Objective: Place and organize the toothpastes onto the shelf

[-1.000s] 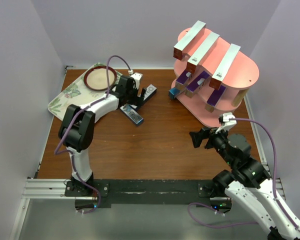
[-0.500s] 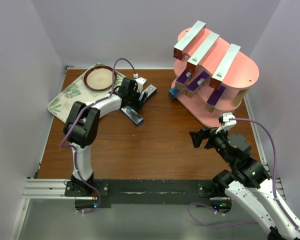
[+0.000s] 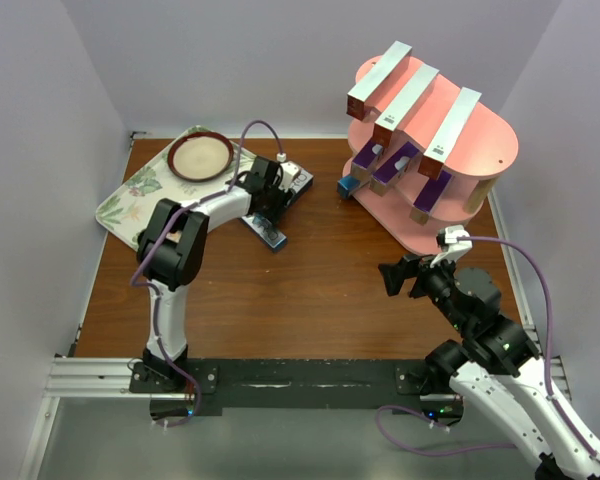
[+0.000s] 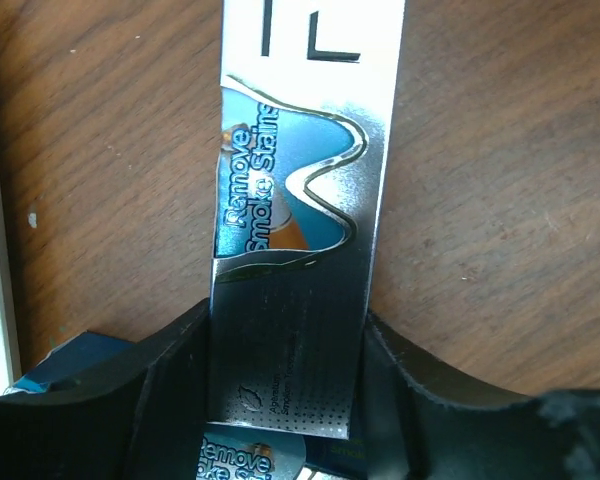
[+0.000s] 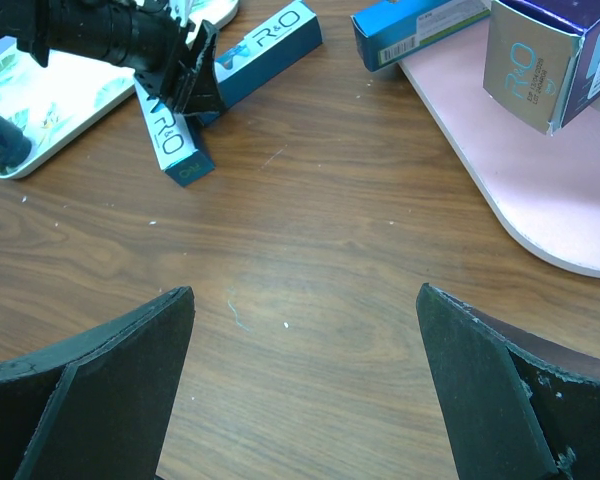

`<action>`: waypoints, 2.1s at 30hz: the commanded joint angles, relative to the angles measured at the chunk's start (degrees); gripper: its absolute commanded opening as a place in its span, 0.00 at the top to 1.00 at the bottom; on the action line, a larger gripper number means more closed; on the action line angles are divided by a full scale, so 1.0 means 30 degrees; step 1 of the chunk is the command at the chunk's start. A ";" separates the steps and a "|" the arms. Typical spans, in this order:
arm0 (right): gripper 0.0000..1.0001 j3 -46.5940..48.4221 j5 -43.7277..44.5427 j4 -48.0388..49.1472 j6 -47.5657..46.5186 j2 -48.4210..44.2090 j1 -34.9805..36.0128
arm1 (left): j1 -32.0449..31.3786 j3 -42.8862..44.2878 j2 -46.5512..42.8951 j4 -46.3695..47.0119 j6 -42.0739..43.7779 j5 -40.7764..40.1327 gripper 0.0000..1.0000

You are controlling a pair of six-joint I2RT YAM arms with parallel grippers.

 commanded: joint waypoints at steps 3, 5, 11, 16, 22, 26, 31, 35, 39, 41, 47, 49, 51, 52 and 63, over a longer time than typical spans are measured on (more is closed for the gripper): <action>0.03 -0.0081 -0.0329 0.0590 -0.0219 -0.0098 -0.0039 | -0.0070 0.0723 -0.0876 -0.0273 -0.0407 0.0628 0.51; 0.03 -0.0110 -0.0300 0.0560 -0.0248 -0.0128 -0.0039 | -0.0070 0.0547 -0.1488 0.0105 -0.0700 0.1157 0.57; 0.03 -0.0051 -0.0242 0.0531 -0.0219 -0.0187 -0.0039 | -0.0070 -0.0097 -0.3041 0.1307 -0.2746 0.3239 0.67; 0.03 0.0007 -0.0183 0.0502 -0.0248 -0.0362 -0.0039 | -0.0070 -0.0858 -0.4156 0.1981 -0.4888 0.5374 0.67; 0.03 0.0007 -0.0124 0.0443 -0.0248 -0.0479 -0.0039 | -0.0041 -0.3083 -0.5592 0.2683 -0.7585 0.7837 0.68; 0.03 0.0037 -0.0095 0.0472 -0.0248 -0.0567 -0.0010 | -0.0040 -0.4373 -0.6353 0.2948 -0.8757 0.8979 0.69; 0.03 -0.0051 -0.0066 0.0501 -0.0219 -0.0743 -0.0010 | -0.0244 -0.7039 -0.7350 0.6305 -1.1217 1.2142 0.72; 0.03 0.0036 -0.0007 0.0414 -0.0248 -0.0831 -0.0039 | -0.1005 -0.8297 -0.7645 0.8218 -1.2242 1.3693 0.71; 0.03 0.0037 0.0022 0.0413 -0.0219 -0.0889 -0.0010 | -0.1943 -0.9267 -0.7002 1.2199 -1.5281 1.4928 0.71; 0.03 0.0037 -0.0007 0.0356 -0.0248 -0.0919 -0.0039 | -0.2500 -0.9066 -0.6153 1.3932 -1.6486 1.5075 0.71; 0.03 0.0095 0.0022 0.0238 -0.0248 -0.1065 -0.0010 | -0.3614 -0.7337 -0.3751 1.6394 -1.9210 1.5017 0.67; 0.03 0.0095 0.0022 0.0267 -0.0219 -0.1065 -0.0010 | -0.3702 -0.6781 -0.2817 1.7127 -1.9946 1.4871 0.68; 0.03 0.0124 0.0022 0.0267 -0.0248 -0.1036 -0.0010 | -0.3732 -0.6545 -0.2228 1.8235 -2.1031 1.4812 0.68; 0.03 0.0096 -0.0007 0.0238 -0.0219 -0.1065 -0.0039 | -0.3732 -0.6224 -0.1703 1.8446 -2.1266 1.4812 0.68; 0.03 0.0008 -0.0036 0.0326 -0.0219 -0.1036 -0.0039 | -0.3849 -0.3059 0.1229 1.8389 -2.2732 1.3699 0.63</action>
